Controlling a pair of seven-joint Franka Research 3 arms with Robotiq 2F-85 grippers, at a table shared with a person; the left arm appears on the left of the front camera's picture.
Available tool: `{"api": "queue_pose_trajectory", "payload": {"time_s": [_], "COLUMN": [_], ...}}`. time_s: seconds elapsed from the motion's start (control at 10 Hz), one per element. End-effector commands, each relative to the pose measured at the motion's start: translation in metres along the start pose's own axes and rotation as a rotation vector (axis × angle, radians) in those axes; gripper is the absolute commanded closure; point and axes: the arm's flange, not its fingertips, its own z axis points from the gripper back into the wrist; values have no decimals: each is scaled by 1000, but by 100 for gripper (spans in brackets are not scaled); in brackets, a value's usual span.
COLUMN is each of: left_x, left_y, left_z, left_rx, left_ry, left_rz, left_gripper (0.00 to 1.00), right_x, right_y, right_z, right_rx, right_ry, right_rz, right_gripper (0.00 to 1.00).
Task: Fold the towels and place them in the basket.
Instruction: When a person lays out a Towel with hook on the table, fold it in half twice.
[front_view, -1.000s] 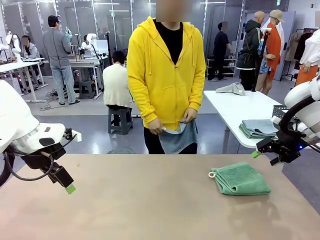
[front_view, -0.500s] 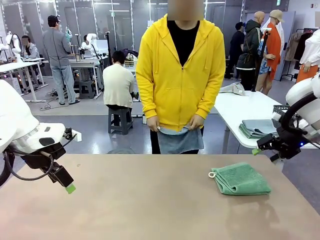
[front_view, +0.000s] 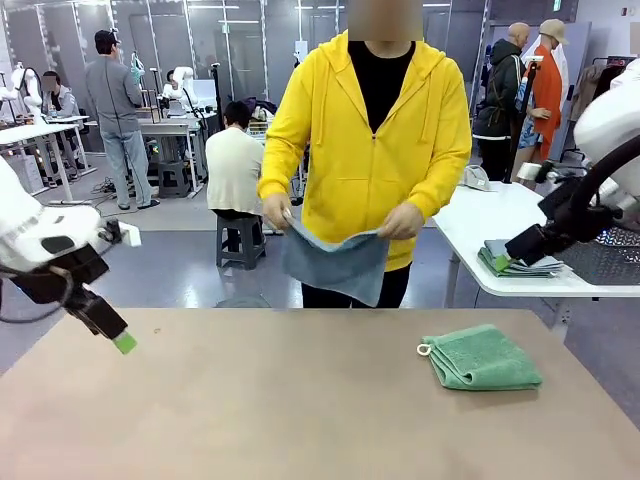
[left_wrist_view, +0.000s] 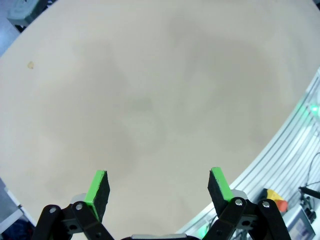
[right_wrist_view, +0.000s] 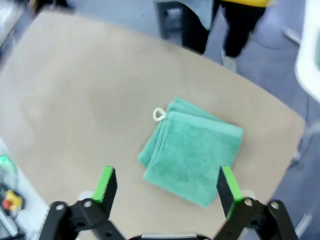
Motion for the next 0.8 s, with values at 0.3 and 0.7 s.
{"api": "queue_pose_trajectory", "payload": {"time_s": [0.3, 0.7], "left_x": [-6, -3], "left_y": [12, 10], "left_z": [26, 22], "left_rx": [-26, -21], "left_ry": [-63, -78], "left_rz": [33, 16], "left_gripper": [0, 0], "right_x": [-20, -50], "right_y": [111, 156], "right_z": [23, 35], "right_rx": [3, 50], "right_ry": [21, 110], "right_rz": [378, 456], "right_gripper": [0, 0]}}
